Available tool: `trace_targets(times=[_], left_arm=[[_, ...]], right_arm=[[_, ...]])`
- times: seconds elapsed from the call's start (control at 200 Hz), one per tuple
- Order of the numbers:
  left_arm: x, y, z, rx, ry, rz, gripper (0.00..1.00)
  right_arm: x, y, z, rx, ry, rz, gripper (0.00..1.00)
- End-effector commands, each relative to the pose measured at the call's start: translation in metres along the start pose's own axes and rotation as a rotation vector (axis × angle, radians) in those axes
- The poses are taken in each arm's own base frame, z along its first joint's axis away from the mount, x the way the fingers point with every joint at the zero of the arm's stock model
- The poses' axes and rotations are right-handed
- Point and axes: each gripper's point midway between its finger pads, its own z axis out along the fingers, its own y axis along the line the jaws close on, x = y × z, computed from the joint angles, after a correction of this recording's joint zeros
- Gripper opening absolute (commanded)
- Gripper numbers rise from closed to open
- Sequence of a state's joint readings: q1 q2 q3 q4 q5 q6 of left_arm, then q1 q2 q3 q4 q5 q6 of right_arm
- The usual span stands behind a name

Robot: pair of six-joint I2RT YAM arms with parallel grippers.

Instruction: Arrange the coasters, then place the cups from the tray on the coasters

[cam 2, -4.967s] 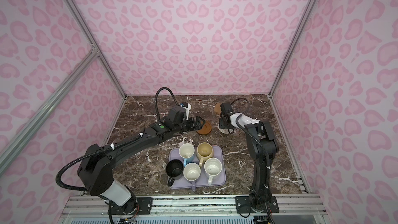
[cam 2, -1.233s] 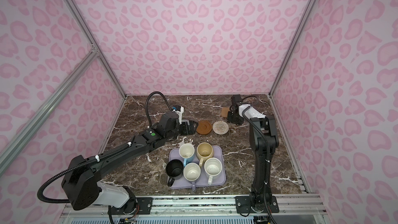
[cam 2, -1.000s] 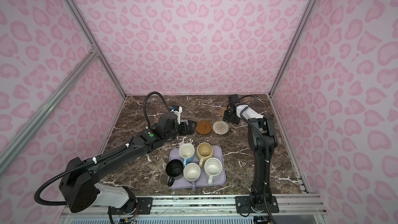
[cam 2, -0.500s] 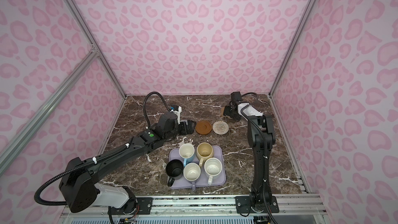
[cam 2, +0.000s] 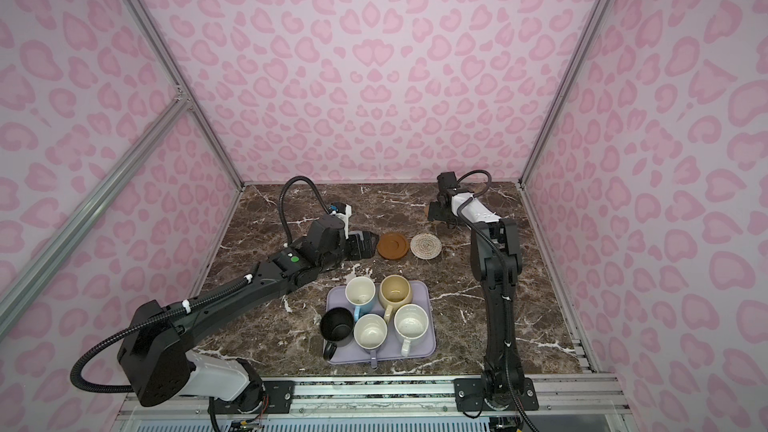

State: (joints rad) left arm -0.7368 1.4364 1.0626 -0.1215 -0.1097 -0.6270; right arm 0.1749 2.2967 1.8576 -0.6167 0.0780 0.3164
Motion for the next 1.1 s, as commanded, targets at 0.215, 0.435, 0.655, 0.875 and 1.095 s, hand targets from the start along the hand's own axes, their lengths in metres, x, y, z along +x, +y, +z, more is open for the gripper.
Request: trace_targets(times=[0.215,0.435,0.655,0.875,1.095], left_arm=[[-0.007,-0.006,0.001,0.017,-0.021,-0.004,0.97],[-0.008,-0.004,-0.003,0.014,-0.028,-0.012,0.97],[-0.009,-0.005,-0.005,0.02,-0.035,-0.012,0.97],[-0.008,-0.003,-0.005,0.014,-0.034,-0.016,0.97],[-0.008,-0.002,-0.008,0.013,-0.04,-0.012,0.97]], right_arm=[[-0.006,0.029,0.002,-0.091,-0.003,-0.15,0.79],[-0.003,0.038,0.018,-0.093,0.042,-0.232,0.76],[0.004,0.025,0.023,0.001,0.105,-0.274,0.75],[0.024,0.007,0.029,0.052,0.199,-0.296,0.63],[0.047,-0.02,0.017,0.071,0.278,-0.23,0.57]])
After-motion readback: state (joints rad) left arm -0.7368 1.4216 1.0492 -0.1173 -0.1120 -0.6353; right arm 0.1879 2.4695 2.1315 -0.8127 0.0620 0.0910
